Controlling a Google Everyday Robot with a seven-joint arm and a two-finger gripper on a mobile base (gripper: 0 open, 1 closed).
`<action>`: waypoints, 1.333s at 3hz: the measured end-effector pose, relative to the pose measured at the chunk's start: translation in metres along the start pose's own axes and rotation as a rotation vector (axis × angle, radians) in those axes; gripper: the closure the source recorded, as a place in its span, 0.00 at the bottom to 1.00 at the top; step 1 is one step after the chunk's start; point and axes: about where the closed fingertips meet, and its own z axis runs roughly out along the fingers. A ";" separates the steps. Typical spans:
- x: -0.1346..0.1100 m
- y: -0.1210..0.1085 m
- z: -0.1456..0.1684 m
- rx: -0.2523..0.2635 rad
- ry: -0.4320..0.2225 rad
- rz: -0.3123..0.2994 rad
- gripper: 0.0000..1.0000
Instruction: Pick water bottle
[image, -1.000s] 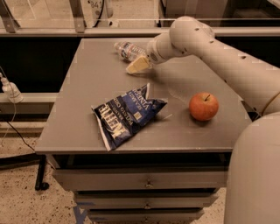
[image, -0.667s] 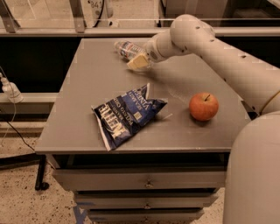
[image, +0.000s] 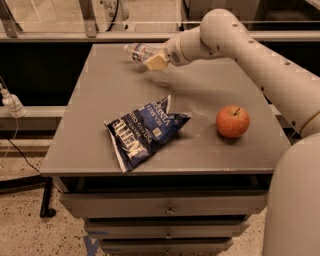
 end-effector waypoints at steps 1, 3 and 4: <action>-0.015 0.004 -0.014 -0.029 -0.056 0.005 1.00; -0.067 -0.003 -0.062 -0.059 -0.304 0.023 1.00; -0.072 -0.001 -0.063 -0.065 -0.320 0.021 1.00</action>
Offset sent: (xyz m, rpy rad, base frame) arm -0.0273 -0.0104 0.0744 0.2423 -0.0726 0.0975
